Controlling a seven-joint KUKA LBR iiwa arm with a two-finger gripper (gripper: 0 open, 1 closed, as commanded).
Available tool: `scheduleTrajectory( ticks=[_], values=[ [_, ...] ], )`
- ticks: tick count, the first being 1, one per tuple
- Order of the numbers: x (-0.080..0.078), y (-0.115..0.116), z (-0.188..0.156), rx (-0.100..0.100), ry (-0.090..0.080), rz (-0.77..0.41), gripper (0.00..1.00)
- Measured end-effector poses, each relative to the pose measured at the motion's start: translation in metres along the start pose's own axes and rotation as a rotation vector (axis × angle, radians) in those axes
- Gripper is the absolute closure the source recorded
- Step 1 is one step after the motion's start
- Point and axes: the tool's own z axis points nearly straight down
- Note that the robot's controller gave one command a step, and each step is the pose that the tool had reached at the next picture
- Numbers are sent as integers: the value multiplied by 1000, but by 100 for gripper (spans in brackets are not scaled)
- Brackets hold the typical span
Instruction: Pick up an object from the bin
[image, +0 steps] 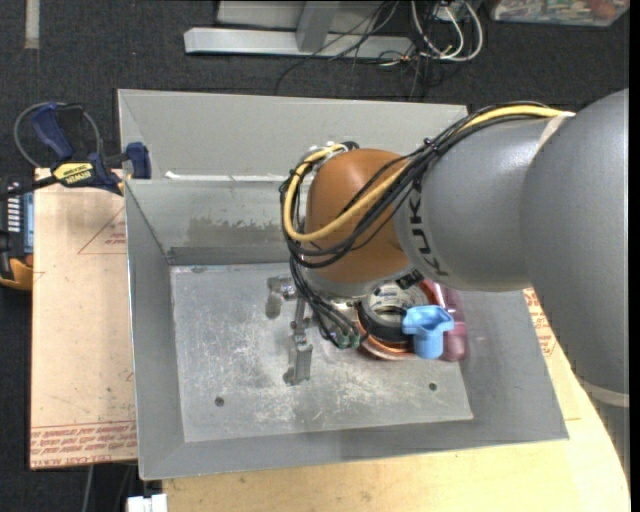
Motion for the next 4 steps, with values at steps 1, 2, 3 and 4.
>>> scheduleTrajectory(
  ticks=[1,2,3,4],
  values=[
    [9,3,8,-1,-5,-30,0],
    [20,-45,62,1,-2,-324,0],
    [21,-35,42,-1,3,-279,0],
    [54,-93,-10,0,3,-471,0]
  ],
)
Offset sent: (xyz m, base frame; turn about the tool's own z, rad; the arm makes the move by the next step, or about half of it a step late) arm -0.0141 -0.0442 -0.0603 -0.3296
